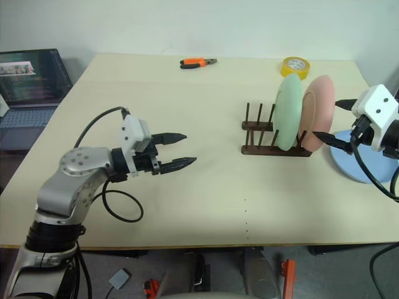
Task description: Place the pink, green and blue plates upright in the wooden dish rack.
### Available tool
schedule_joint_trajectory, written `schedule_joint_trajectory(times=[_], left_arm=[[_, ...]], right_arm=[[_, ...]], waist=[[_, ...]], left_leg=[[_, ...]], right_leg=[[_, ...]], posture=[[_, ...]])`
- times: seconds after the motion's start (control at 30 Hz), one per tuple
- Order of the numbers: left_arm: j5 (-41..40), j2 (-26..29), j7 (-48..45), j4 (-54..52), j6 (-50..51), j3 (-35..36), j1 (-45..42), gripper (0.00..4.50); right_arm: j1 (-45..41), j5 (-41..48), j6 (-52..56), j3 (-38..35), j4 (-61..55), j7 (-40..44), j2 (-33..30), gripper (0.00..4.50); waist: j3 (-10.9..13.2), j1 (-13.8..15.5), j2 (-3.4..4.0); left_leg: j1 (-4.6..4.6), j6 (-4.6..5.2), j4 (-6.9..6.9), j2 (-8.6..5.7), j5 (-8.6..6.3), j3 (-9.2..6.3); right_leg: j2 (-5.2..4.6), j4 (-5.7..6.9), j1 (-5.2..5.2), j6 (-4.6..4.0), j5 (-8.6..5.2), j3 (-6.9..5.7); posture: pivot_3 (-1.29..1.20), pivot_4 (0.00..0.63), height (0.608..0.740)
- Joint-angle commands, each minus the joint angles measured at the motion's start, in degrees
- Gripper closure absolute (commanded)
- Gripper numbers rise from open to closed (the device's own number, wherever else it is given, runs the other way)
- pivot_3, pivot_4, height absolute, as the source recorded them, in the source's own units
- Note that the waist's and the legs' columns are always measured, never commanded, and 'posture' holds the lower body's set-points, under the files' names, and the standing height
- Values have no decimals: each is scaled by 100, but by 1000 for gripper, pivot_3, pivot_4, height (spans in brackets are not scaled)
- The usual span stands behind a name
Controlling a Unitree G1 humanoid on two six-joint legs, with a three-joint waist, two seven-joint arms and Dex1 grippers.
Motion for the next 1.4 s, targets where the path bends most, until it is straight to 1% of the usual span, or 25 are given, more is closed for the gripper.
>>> schedule_joint_trajectory(times=[0.03,0.1,0.17,0.23,0.27,0.37,0.43,0.53,0.83,1.17,1.37,1.4], left_arm=[[31,22,13,-122,-129,71,-38,996],[50,37,14,-102,-142,82,-41,996],[37,60,-4,-108,-143,109,-30,996],[36,66,-17,-89,-154,111,-31,996],[39,61,-22,-72,-161,102,-38,996],[57,21,-24,-35,-168,43,-82,996],[52,-4,-39,-14,-165,12,-116,996],[61,-18,-57,14,-176,-22,-141,996],[39,-6,-67,-3,-139,-53,-158,996],[30,-2,4,-124,-68,-63,-37,996],[30,40,-9,-167,-45,-45,-4,996],[31,45,-11,-175,-36,-44,-3,996]], right_arm=[[-18,-126,-63,-127,41,-42,-163,63],[78,-237,-137,-184,185,-9,-292,63],[492,-328,-133,-398,459,241,-638,63],[836,-365,-149,-492,679,377,-850,63],[1007,-421,-195,-493,804,401,-922,63],[1407,-735,-403,-397,1111,294,-1041,63],[1486,-779,-439,-369,1163,233,-964,63],[1531,-877,-458,-243,1183,173,-845,63],[1696,-1270,-422,266,1134,30,-622,63],[1475,-1691,-557,628,1593,-215,-529,63],[1486,-1748,-561,689,1665,-285,-411,63],[1492,-1758,-557,695,1661,-300,-392,229]], waist=[[0,1,0],[0,7,0],[0,25,0],[0,53,0],[0,55,0],[-1,35,0],[-4,8,4],[-6,-40,8],[-7,-5,10],[-7,-8,9],[-8,-6,10],[-9,-7,8]], left_leg=[[0,0,0,-1,0,1],[0,0,1,-2,0,1],[-2,0,-1,-2,0,2],[-3,0,-2,-2,0,1],[-4,0,-2,-3,0,1],[-1,1,0,-2,0,3],[1,1,3,-4,0,3],[12,0,4,-3,1,8],[7,1,6,-6,3,6],[9,1,7,-6,3,4],[8,1,8,-6,3,4],[8,1,7,-6,3,4]], right_leg=[[0,0,0,0,0,1],[-1,-1,0,0,0,1],[-2,-2,0,-2,-1,0],[-4,-4,1,-12,2,-3],[-4,-6,0,-23,9,-3],[-3,-4,2,-18,6,-2],[-3,0,2,-1,-2,0],[2,7,3,0,4,13],[2,4,3,1,9,11],[2,5,4,2,9,9],[2,5,4,3,10,8],[2,5,4,3,10,9]], posture=[[0,150,740],[0,150,740],[0,150,740],[0,150,740],[0,150,740],[0,150,740],[0,150,740],[0,150,740],[0,150,740],[0,150,740],[0,150,740],[0,150,740]])
